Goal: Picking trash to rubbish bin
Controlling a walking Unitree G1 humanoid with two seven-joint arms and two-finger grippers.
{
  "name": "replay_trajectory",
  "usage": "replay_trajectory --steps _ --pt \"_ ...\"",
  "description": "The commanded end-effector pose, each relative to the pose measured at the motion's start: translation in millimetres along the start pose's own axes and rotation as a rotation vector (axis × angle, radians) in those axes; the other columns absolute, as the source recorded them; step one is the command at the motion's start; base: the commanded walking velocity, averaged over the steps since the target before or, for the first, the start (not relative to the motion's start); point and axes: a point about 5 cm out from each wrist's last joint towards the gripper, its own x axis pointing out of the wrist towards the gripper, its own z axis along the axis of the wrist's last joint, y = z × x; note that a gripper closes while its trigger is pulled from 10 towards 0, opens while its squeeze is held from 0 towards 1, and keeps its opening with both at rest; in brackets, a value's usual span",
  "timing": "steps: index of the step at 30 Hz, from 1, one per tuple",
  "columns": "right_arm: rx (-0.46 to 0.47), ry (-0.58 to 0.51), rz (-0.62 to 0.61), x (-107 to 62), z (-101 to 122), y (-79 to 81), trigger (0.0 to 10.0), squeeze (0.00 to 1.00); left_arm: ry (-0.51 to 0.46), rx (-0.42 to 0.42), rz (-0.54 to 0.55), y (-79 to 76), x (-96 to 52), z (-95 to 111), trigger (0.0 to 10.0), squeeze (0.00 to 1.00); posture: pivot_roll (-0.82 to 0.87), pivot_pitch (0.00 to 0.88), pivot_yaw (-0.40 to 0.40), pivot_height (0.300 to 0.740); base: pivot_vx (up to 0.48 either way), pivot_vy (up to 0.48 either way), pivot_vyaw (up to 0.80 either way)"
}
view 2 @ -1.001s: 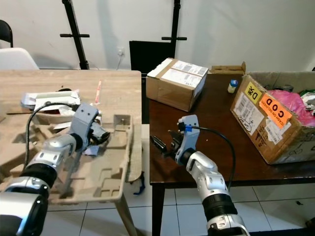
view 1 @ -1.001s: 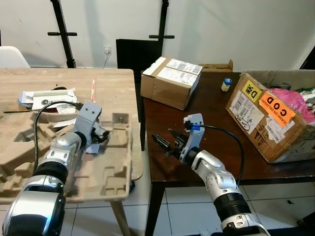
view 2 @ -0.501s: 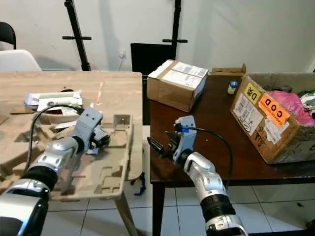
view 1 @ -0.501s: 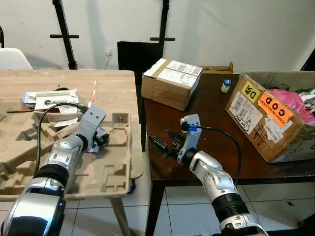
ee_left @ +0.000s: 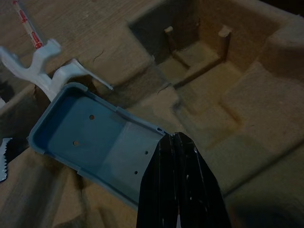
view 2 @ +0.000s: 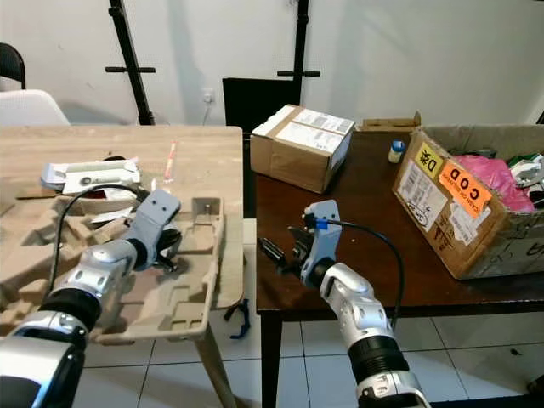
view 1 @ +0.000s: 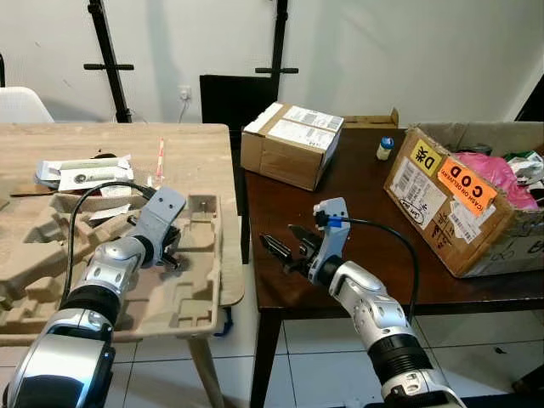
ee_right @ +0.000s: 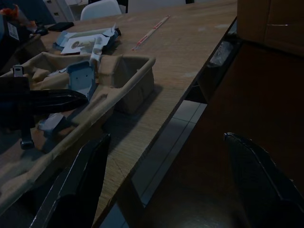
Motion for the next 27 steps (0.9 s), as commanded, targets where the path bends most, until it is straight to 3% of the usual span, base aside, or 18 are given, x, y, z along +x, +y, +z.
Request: replay_trajectory --steps 1,10,12,13,14,16,17,18,20,23,25,27 --pt "0.002 0.015 -0.018 -2.2 -4 -3.9 10.0 0.00 0.036 -0.037 0.007 -1.1 -1.6 -12 0.0 0.00 0.03 0.137 -0.053 0.740 0.000 0.000 0.00" --pt "0.000 0.010 -0.024 -1.4 -2 -5.8 10.0 0.00 -0.098 -0.154 0.093 19.4 -5.2 12 0.0 0.00 0.03 0.141 -0.052 0.740 0.000 0.000 0.00" --pt "-0.001 0.007 -0.025 -1.5 -1 -6.4 10.0 0.00 -0.201 -0.240 0.072 24.3 -6.7 28 0.0 0.00 0.04 0.141 -0.052 0.740 0.000 0.000 0.00" --pt "-0.002 0.005 -0.026 -1.4 0 -6.9 10.0 0.00 -0.297 -0.320 0.035 27.0 -8.9 39 0.0 0.00 0.04 0.140 -0.051 0.740 0.000 0.000 0.00" --pt "-0.002 0.005 -0.026 -1.4 0 -6.9 10.0 0.00 -0.297 -0.320 0.035 27.0 -8.9 39 0.0 0.00 0.04 0.140 -0.051 0.740 0.000 0.000 0.00" --pt "-0.002 0.003 -0.027 -1.4 1 -7.7 10.0 0.00 -0.464 -0.454 -0.048 31.7 -15.0 56 0.0 0.00 0.04 0.140 -0.051 0.740 0.000 0.000 0.00" --pt "-0.002 0.003 -0.027 -1.4 1 -7.7 10.0 0.00 -0.464 -0.454 -0.048 31.7 -15.0 56 0.0 0.00 0.04 0.140 -0.051 0.740 0.000 0.000 0.00" --pt "-0.003 -0.001 -0.030 -1.5 2 -8.9 10.0 0.00 -0.644 -0.565 -0.207 36.9 -27.4 75 0.0 0.00 0.04 0.140 -0.051 0.740 0.000 0.000 0.00" --pt "-0.003 -0.002 -0.030 -1.5 2 -9.0 10.0 0.00 -0.650 -0.565 -0.217 37.3 -28.4 76 0.0 0.00 0.04 0.140 -0.051 0.740 0.000 0.000 0.00" --pt "-0.003 -0.002 -0.030 -1.6 2 -9.0 10.0 0.00 -0.443 -0.403 -0.098 38.7 -22.1 54 0.0 0.00 0.05 0.139 -0.052 0.740 0.000 0.000 0.00" --pt "-0.002 -0.001 -0.029 -1.4 1 -8.7 10.0 0.00 -0.272 -0.243 0.048 41.3 -17.8 37 0.0 0.00 0.05 0.136 -0.053 0.740 0.000 0.000 0.00" --pt "-0.002 -0.001 -0.029 -1.4 1 -8.7 10.0 0.00 -0.272 -0.243 0.048 41.3 -17.8 37 0.0 0.00 0.05 0.136 -0.053 0.740 0.000 0.000 0.00"
